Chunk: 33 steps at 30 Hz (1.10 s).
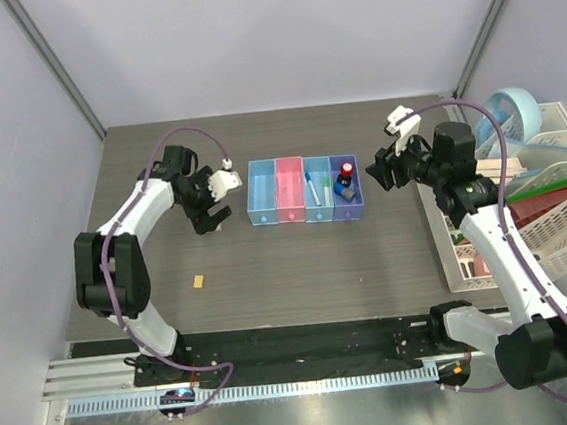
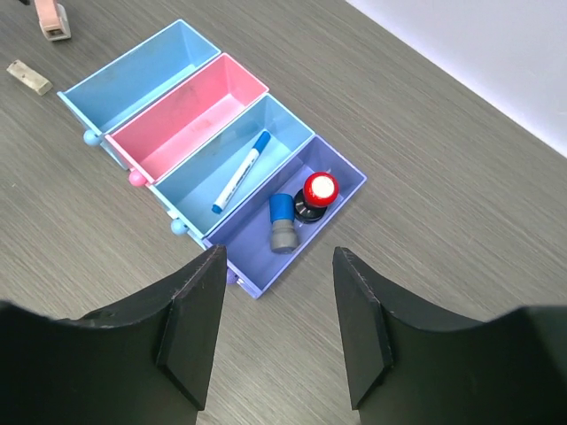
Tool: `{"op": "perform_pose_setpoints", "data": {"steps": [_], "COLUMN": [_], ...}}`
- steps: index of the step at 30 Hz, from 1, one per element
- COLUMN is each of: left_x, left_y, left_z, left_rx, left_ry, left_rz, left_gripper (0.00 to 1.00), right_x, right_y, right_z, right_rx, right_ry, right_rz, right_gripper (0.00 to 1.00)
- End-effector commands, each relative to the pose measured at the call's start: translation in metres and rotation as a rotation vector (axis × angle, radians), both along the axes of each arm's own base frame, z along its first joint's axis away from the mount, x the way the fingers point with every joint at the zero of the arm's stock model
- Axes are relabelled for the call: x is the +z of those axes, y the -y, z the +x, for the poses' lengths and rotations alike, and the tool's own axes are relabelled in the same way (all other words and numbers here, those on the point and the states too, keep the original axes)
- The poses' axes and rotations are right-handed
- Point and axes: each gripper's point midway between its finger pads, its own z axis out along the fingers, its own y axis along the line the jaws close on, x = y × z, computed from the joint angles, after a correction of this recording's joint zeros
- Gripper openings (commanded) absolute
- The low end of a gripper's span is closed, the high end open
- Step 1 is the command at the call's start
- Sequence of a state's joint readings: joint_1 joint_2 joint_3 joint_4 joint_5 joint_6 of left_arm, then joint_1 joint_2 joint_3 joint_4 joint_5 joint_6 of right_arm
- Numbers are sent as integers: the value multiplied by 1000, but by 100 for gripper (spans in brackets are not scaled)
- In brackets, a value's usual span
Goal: Sort the stationery into containers
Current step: Pick up the stationery from the center of the board.
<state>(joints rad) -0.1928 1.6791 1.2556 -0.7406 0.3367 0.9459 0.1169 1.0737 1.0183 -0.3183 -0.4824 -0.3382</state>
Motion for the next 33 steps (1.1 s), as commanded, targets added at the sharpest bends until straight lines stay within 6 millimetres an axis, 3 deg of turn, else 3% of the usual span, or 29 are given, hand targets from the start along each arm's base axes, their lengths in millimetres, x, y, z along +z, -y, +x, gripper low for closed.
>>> {"op": "perform_pose_setpoints", "data": {"steps": [1,19,21,22,25,26,28,29,30,33], "left_x": [-23,-78,-83,-84,-89,-89,-92,-92,-92,-88], "left_y": [-11,-23,-24,-25,-26,-26,-26,-27,-26,-22], "left_z": [-9,-4,-3,-3,-5,-6,-8,-9,-10,-13], "left_rx": [-87,-98,-93,-92,-88,-87,-76,-72,-70,-56], "left_ry": [-65,-105,-115,-119,-157,-170,-190,-193,-197,-201], "left_rz": [42,123,132,139,145,146,143,142,138,116], "left_gripper": [100,100,95,91,64,45,26,9,1,0], "right_x": [-1,-9,-12,-12,-15,-15,-17,-17,-19,-25], "right_y": [-6,-9,-9,-9,-13,-15,-20,-21,-24,-32], "right_z": [-3,-5,-5,-4,-7,-8,-12,-12,-15,-18], "right_rx": [31,42,42,43,66,86,119,130,142,186], "right_ry": [5,-11,-19,-20,-28,-32,-38,-41,-52,-64], "right_rz": [14,27,29,28,33,39,36,33,26,-3], "right_gripper": [57,56,56,56,55,54,54,54,54,54]}}
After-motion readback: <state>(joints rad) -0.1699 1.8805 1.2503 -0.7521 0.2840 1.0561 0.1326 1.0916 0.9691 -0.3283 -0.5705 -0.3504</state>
